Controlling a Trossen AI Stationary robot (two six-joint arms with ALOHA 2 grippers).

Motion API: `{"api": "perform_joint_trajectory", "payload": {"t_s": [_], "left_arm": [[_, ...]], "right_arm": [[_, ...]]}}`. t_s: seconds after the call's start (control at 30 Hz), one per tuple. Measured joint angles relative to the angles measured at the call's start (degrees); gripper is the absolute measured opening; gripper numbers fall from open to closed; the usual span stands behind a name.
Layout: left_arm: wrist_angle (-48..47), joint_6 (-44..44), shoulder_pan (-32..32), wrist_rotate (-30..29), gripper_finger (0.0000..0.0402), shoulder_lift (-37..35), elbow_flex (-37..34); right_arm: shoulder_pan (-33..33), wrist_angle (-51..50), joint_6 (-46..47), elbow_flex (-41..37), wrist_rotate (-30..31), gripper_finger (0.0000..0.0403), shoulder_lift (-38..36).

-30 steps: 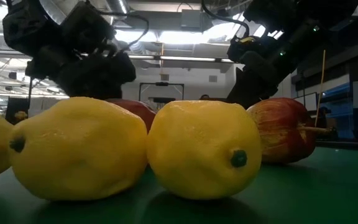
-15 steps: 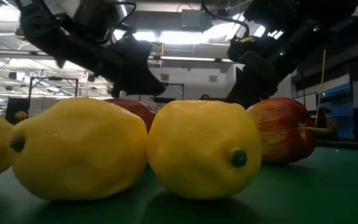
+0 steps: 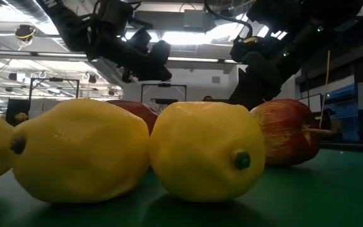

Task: Sort produce into baskets
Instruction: Put the red chili pepper into the top black bin, then put the white garlic into the bottom black bin

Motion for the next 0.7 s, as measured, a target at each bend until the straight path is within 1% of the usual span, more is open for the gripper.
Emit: {"api": "perform_joint_trajectory", "payload": {"t_s": [0.07, 0.37, 0.43, 0.47, 0.5, 0.57, 0.63, 0.7], "left_arm": [[-2.1, 0.1, 1.2, -0.2, 0.0109, 0.0, 0.6], [-3.4, 1.9, 3.4, -0.1, 0.0190, 0.2, 0.6], [-4.1, -0.1, 3.9, 0.0, 0.0200, 0.3, 0.6], [-4.5, -1.8, 3.9, 1.2, 0.0203, 0.3, 0.6], [-4.8, -3.1, 3.7, 3.7, 0.0205, 0.3, 0.6], [-6.2, -3.8, 2.6, 11.7, 0.0206, 0.3, 0.6], [-8.2, -3.1, 0.6, 19.3, 0.0205, 0.3, 0.6], [-10.6, -1.0, -2.4, 25.6, 0.0201, 0.3, 0.6]], "right_arm": [[0.0, 0.0, 0.0, 0.0, 0.0, 0.0317, 0.0], [0.0, 0.0, 0.3, 0.0, 0.0, 0.0317, 0.0], [0.0, 0.0, 0.3, 0.0, 0.0, 0.0317, 0.0], [0.0, 0.0, 0.3, 0.0, 0.0, 0.0317, 0.0], [0.0, 0.0, 0.3, 0.0, 0.0, 0.0317, 0.0], [0.0, 0.0, 0.4, 0.0, 0.0, 0.0317, 0.0], [0.1, -0.2, 0.7, 0.0, -0.1, 0.0317, 0.0], [0.1, -0.3, 0.8, 0.0, -0.5, 0.0317, 0.0]]}}
